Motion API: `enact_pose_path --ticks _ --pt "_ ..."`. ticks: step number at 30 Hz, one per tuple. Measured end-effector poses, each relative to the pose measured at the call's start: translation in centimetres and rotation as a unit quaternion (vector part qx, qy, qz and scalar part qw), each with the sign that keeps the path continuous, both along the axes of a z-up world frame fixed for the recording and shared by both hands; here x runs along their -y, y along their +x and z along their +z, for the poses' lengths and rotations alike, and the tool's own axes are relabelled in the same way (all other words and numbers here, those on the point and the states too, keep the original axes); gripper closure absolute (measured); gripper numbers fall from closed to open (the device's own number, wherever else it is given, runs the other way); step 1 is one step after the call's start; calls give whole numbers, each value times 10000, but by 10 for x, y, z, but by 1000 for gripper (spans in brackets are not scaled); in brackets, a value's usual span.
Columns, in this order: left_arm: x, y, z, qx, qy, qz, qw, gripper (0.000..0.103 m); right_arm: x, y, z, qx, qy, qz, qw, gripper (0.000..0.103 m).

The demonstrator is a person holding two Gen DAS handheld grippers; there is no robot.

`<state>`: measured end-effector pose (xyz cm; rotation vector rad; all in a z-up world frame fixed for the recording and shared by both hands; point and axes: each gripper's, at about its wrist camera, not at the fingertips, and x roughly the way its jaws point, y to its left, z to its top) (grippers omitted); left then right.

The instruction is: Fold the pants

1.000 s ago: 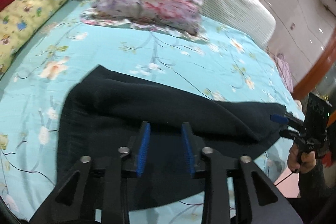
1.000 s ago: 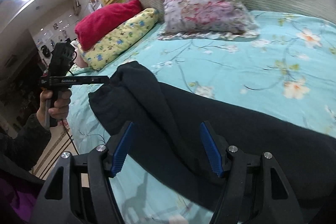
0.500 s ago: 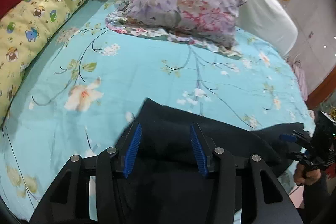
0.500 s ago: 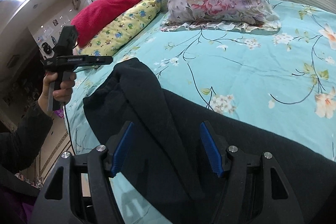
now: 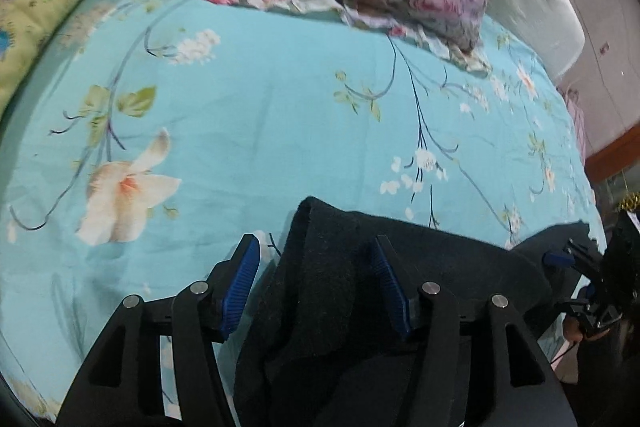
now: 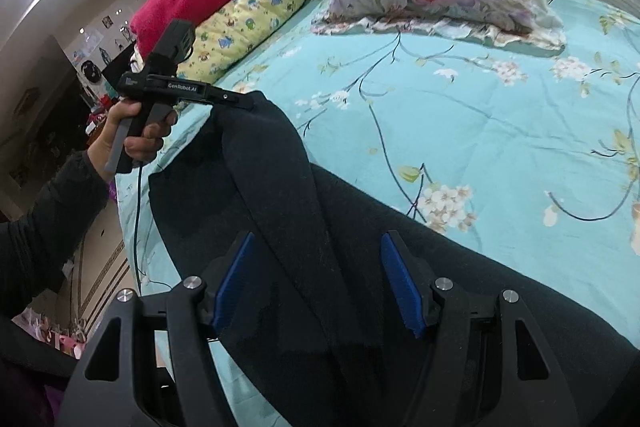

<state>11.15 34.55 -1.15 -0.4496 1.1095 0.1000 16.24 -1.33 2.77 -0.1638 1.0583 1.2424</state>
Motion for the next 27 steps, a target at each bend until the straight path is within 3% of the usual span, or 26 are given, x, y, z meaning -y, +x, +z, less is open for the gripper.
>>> enact_pose_path --ticks 1,3,4,5,6,7,9,21,27 --pt "2 1 -2 -14 7 -53 10000 45 -2 0 -2 -27 -14 28 10000 37" --pt "6 2 -2 39 72 -149 9999 55 -6 0 -5 -78 -42 95 9999 37" --pt "10 3 -1 76 165 -195 9996 59 -9 0 -7 -99 -52 128 9999 44" --pt "13 2 1 137 265 -214 9993 71 -11 -1 -7 -97 -49 157 9998 72" --pt "14 0 4 184 347 -216 9990 85 -14 -1 -9 -131 -96 182 9997 86" --pt "16 -3 8 261 472 -180 9984 87 -15 -2 -9 -129 -146 158 9997 96" --pt "15 -10 16 446 453 -134 9979 94 -14 -5 -7 -45 -122 154 9998 96" --pt "51 -95 68 1564 653 40 9855 101 6 -54 30 681 286 522 9959 97" --pt "68 -143 64 1911 538 372 9794 101 16 -82 25 1029 170 714 9920 97"
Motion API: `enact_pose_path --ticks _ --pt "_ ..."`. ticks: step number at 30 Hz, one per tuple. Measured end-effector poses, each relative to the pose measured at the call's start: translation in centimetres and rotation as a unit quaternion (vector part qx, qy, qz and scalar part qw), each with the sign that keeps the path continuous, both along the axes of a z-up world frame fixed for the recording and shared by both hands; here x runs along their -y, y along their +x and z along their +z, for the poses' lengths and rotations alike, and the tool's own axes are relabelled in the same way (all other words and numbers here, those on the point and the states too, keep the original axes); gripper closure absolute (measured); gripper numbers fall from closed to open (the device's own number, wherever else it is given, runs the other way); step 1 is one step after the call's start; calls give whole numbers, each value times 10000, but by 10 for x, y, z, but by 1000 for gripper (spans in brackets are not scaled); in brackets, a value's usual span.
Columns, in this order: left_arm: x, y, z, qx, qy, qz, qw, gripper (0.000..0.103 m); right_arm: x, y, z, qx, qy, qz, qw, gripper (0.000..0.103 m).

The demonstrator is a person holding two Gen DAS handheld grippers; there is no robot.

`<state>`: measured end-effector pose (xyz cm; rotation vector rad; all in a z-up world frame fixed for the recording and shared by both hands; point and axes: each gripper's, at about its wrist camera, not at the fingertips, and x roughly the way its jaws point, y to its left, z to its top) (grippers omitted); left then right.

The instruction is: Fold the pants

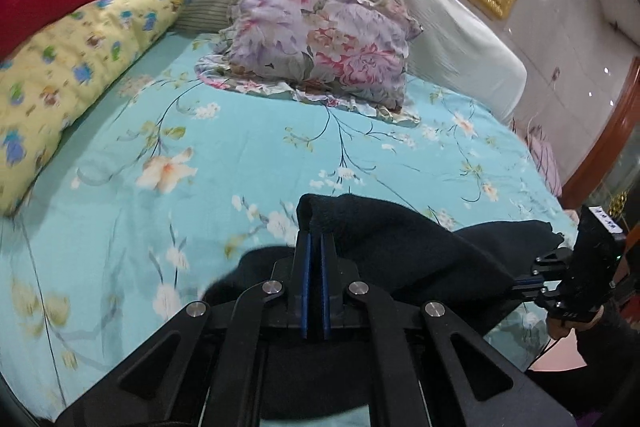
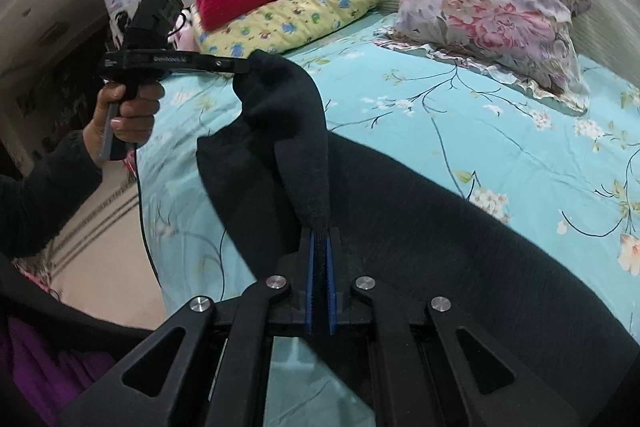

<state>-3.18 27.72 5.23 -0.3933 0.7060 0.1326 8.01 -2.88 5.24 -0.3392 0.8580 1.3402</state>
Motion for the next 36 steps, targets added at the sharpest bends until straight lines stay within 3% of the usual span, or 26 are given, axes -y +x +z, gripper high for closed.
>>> enact_pose_path --ticks 10,22,32,36 --pt "-2 -52 -48 118 -750 608 9953 101 2 -29 -29 55 -257 129 9996 97" --pt "-4 -82 -79 246 -1336 1155 9840 99 5 -46 -38 235 -371 80 9990 96" --pt "6 -108 -70 160 -1358 1499 9792 100 11 -55 -33 14 -159 -49 9999 81" --pt "18 -118 -61 227 -1342 1584 9779 90 13 -55 -23 -63 56 -141 9999 79"
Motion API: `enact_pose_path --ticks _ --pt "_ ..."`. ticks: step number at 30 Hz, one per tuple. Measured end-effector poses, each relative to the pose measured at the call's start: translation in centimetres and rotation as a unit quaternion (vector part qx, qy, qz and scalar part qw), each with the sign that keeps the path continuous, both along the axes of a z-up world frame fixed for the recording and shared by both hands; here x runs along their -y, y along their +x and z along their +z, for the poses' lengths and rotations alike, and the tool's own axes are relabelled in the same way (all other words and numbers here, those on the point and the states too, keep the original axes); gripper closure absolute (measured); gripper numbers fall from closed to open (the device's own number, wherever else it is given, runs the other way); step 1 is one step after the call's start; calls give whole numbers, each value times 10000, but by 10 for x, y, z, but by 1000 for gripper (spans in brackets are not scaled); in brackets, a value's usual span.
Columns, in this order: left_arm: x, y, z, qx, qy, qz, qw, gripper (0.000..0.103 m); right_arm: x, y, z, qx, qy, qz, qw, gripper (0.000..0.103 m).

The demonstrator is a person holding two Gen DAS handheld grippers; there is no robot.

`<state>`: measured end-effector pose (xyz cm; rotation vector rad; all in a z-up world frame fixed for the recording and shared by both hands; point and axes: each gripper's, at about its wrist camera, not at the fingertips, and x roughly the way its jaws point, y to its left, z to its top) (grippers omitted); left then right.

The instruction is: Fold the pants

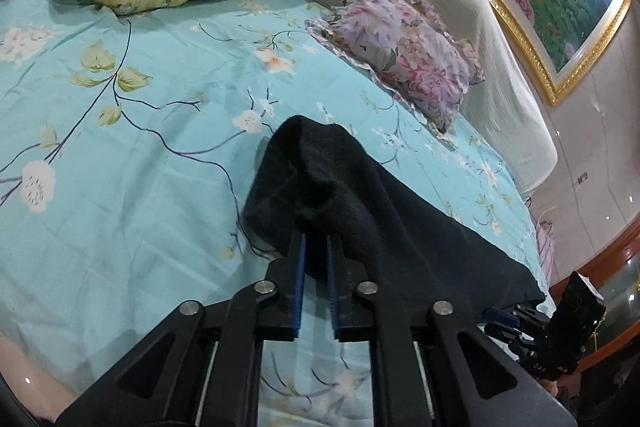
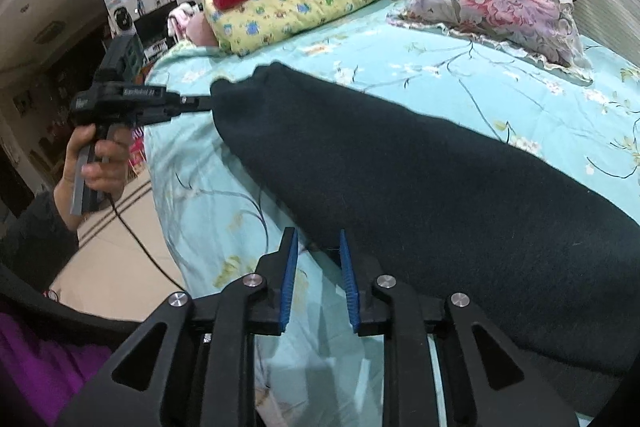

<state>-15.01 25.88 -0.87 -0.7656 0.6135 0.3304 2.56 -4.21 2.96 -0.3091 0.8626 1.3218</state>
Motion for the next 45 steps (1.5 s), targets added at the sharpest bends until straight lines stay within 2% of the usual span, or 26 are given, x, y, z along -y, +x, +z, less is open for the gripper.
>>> enact_pose_path --ticks 3,5,9,15,20,29,33,35,38,42,45 --pt "9 0 2 12 -80 -86 9999 84 0 2 7 -62 121 -84 9999 72" --pt "14 1 1 -46 -114 -146 9998 77 -1 4 11 -104 189 -129 9997 63" --pt "15 8 -2 -128 -214 -151 9996 68 -4 11 19 -163 288 -278 9991 62" --pt "9 13 -13 -294 -319 -14 9991 66 -8 37 27 -404 406 -613 9965 62" --pt "1 10 -21 -281 -512 69 9983 63 -14 68 23 -716 317 -945 9924 62" --pt "-10 18 -25 -233 -701 205 9971 58 -57 126 8 -1183 -109 -1118 9866 62" --pt "-14 24 -27 -331 -740 350 9961 55 -90 161 -18 -1781 -678 -1047 9761 62" --pt "-13 23 -30 -351 -765 389 9957 55 -100 168 -29 -1901 -924 -946 9728 62" --pt "-12 21 -33 -362 -738 434 9957 55 -117 166 -44 -1818 -1421 -668 9707 62" --pt "-17 22 -38 -286 -895 527 9942 55 -130 152 -43 -1463 -1742 -114 9737 61" --pt "-20 35 -38 -296 -785 561 9949 56 -130 144 -44 -1392 -1862 141 9725 73"
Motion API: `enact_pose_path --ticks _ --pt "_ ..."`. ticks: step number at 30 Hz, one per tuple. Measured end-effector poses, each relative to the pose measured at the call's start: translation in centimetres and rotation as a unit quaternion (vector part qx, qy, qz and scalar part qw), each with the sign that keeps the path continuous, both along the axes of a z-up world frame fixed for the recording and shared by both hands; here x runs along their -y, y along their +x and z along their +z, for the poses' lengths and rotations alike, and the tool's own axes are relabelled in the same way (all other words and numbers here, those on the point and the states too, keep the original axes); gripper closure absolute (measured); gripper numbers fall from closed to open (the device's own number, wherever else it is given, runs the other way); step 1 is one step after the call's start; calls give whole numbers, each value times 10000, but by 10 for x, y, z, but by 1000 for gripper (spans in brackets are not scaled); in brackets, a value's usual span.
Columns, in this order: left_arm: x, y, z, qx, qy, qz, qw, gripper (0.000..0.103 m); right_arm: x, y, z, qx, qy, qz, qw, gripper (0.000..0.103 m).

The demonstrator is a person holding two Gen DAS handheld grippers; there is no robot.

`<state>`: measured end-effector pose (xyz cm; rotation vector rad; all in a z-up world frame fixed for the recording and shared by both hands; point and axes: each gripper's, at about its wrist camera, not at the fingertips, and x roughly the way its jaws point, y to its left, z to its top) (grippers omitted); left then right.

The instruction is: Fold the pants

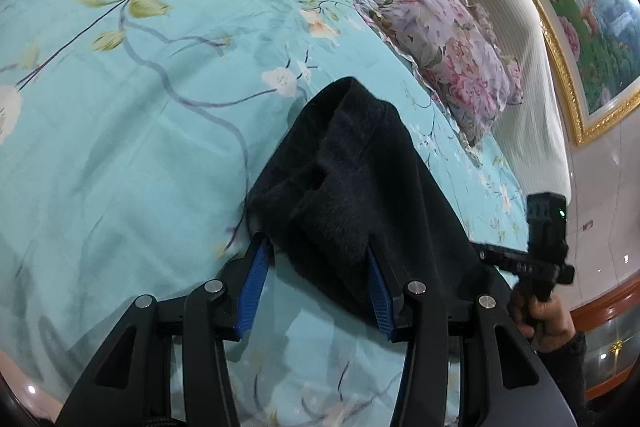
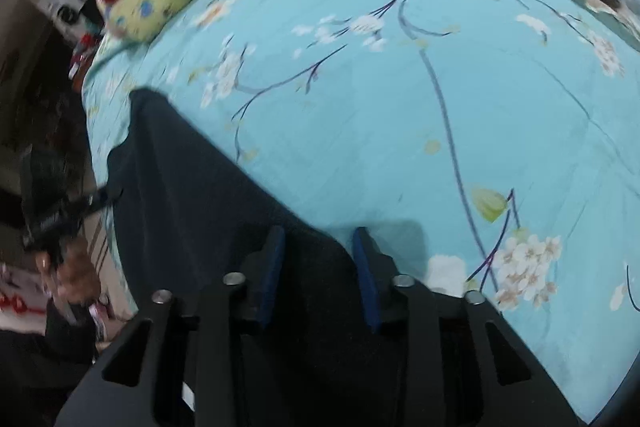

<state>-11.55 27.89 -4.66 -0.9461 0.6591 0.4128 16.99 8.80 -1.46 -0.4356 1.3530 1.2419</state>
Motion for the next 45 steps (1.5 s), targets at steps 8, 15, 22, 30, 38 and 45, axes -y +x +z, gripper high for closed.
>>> enact_pose_path --ticks 8,15,22,30,38,45 --pt "17 1 40 422 650 -157 9969 80 15 -20 43 1161 478 -201 9919 91" --pt "36 -22 75 774 1285 -369 9880 81 9 -25 62 2040 945 -808 9710 93" --pt "7 -15 18 71 1106 -439 9929 79 -3 -25 13 1905 884 -1128 9712 91" --pt "18 -47 38 162 1303 -179 9912 58 49 -18 35 1225 1477 -1988 9611 66" --pt "57 -28 78 386 1617 -809 9828 58 133 -37 60 1083 1810 -2655 9408 62" --pt "118 27 84 399 1690 -1809 9681 53 211 -48 66 1133 1733 -3253 9227 62"
